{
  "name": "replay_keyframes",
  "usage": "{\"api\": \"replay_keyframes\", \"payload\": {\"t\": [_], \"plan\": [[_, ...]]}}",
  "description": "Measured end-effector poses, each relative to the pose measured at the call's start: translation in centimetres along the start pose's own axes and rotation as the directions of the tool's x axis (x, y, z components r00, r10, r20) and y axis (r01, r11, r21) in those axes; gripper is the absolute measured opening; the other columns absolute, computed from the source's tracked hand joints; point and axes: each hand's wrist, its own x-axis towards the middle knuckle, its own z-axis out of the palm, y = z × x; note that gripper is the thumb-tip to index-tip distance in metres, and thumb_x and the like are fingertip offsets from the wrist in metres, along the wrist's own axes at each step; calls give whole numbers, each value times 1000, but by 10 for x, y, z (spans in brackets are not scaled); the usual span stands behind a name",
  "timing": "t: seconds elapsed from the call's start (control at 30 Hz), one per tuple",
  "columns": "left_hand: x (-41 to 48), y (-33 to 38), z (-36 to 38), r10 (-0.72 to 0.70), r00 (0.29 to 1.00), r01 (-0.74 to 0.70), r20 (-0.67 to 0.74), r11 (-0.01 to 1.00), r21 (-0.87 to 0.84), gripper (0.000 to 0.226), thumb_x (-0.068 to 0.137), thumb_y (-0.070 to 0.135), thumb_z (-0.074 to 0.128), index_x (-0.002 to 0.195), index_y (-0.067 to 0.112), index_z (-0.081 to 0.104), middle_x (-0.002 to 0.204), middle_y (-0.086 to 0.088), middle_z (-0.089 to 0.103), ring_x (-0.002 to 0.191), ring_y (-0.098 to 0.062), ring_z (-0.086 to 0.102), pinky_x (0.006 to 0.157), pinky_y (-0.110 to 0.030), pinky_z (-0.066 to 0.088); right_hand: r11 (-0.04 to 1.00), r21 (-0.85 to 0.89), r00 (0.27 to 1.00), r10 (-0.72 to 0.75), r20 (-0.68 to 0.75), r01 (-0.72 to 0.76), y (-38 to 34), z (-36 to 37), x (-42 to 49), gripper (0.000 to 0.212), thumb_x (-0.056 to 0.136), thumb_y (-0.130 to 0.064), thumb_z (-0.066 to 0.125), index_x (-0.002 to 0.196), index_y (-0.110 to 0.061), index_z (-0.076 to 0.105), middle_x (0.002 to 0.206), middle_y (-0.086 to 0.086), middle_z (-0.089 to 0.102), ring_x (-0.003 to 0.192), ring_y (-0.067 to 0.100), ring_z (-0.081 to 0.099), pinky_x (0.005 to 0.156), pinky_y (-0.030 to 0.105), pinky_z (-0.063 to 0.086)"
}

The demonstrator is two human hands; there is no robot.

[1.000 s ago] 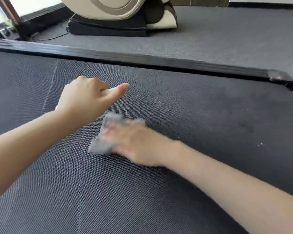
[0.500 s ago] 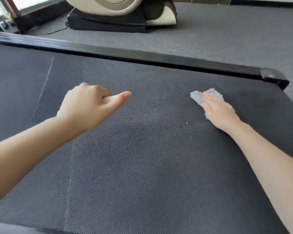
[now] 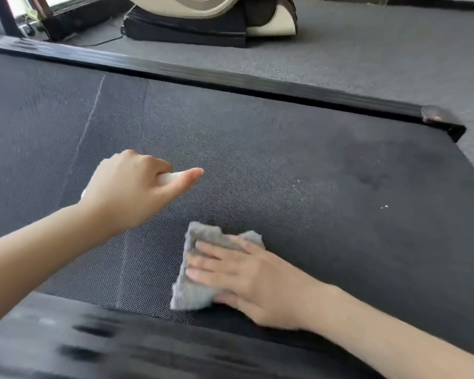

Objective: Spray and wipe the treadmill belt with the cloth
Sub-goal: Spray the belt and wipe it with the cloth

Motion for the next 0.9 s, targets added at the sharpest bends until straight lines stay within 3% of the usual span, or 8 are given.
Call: {"api": "replay_keyframes", "payload": {"t": [0.1,0.27,0.4,0.53,0.6,0.73,0.8,0.9], "plan": [[-9,5,4,-3,1000,3,7,1000,-8,82,75,83,18,48,9,39,39,3,37,44,-19,44,49,-29,31,1000,7,1000,-1,20,1,12,-1,-27,44,100,-30,42,144,-21,42,152,-8,35,145,5,17,117,37,18],[-22,13,6,-12,1000,12,16,1000,-14,88,74,84,17,52,3,45,38,4,35,43,-17,43,48,-25,27,928,-126,935,340,-100,-351,107,-24,-58,48,94,-9,44,142,-20,41,150,-2,37,141,17,30,110,49,33],[-31,18,1,-19,1000,19,0,1000,-1,82,76,81,21,49,5,38,38,3,33,41,-20,41,47,-25,25,672,-8,659,722,-211,-740,158,-58,-73,45,103,-25,34,148,-26,31,156,-9,25,144,10,17,118,39,16],[-41,21,-8,-62,998,62,-21,998,-4,74,77,79,22,47,12,32,37,2,33,42,-20,41,47,-26,25,584,109,556,805,-207,-805,146,-67,-60,46,103,-26,34,149,-24,29,157,-5,21,146,15,15,116,34,11],[-45,24,-11,-88,996,88,-27,996,-7,74,76,79,22,46,12,33,37,2,32,42,-20,39,47,-26,25,639,204,604,768,-212,-741,118,-65,-47,44,103,-25,36,147,-28,33,152,-3,30,138,21,30,110,32,22],[-48,28,-16,-116,993,115,-36,993,-11,77,77,78,23,47,8,38,37,2,32,42,-19,39,47,-27,26,963,150,967,237,-90,-222,35,-26,-32,45,99,-21,42,144,-27,39,150,-6,35,139,4,24,117,32,16],[-45,31,-18,-121,992,122,-38,993,8,80,77,79,22,48,6,38,38,1,34,43,-20,41,47,-27,26,997,38,997,72,29,-73,11,-6,-40,45,101,-32,35,145,-23,37,154,-9,29,145,5,14,118,43,14],[-44,44,-25,-123,992,123,-22,992,0,75,78,79,22,47,11,31,38,1,33,42,-21,40,47,-27,24,1000,-1,993,15,115,-15,4,-9,-66,46,102,-34,35,147,-25,34,155,-12,27,146,6,11,118,43,16]]}}
